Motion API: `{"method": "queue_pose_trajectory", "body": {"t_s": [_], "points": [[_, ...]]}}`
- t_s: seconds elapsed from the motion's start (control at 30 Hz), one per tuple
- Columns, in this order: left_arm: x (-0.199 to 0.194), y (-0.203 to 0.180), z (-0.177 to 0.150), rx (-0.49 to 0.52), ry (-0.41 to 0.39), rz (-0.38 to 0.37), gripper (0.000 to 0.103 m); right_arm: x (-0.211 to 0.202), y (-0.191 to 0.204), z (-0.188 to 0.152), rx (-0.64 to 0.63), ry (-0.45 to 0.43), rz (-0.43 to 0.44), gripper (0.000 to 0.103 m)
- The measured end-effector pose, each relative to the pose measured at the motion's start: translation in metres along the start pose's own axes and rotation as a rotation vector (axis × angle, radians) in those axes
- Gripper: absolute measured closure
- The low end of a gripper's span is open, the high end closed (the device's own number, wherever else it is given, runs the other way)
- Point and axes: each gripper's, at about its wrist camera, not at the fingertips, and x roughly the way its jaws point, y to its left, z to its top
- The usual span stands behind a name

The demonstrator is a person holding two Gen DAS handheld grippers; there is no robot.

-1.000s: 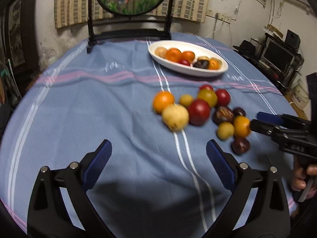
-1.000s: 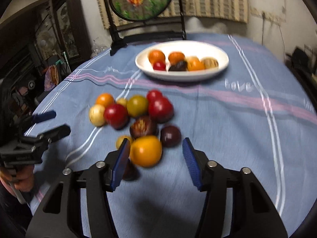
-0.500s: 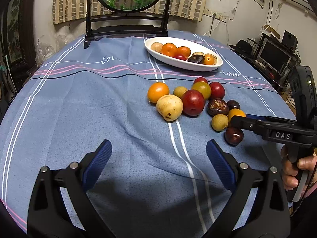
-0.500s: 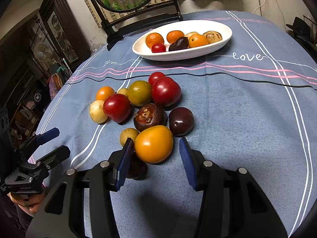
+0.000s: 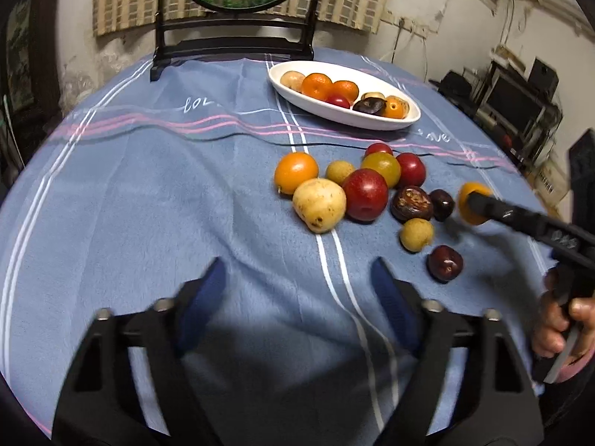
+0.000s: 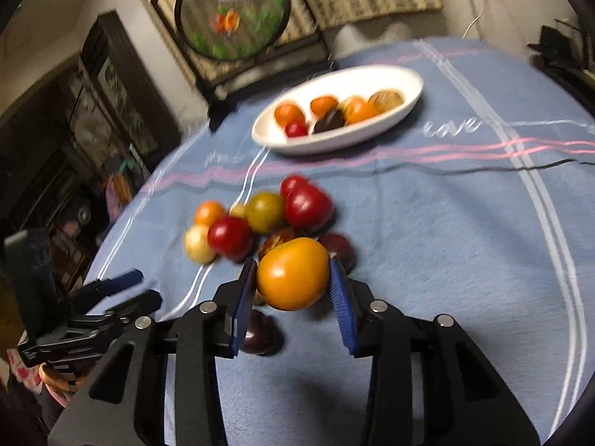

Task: Organize fruits
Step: 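Grasp a pale yellow fruit with the left tool while the right tool grasps a yellow-orange fruit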

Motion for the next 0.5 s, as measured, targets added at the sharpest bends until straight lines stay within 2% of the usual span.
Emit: {"method": "queue_pose_trajectory", "body": {"t_s": [0.1, 0.13, 0.33, 0.5], "points": [[0.009, -0.007, 0.015, 0.046, -0.012, 0.043, 0.052, -0.004, -0.004, 0.0, 0.006, -0.014, -0.014, 0.063], [0.011, -0.008, 0.018, 0.055, -0.012, 0.047, 0.054, -0.004, -0.003, 0.0, 0.004, -0.015, -0.012, 0.063], [0.022, -0.021, 0.027, 0.135, -0.017, 0.032, 0.055, -0.005, 0.0, 0.0, -0.023, -0.026, -0.01, 0.063], [0.029, -0.021, 0.028, 0.138, 0.006, 0.011, 0.057, -0.004, 0.0, 0.001, -0.022, -0.027, -0.009, 0.063]]}}
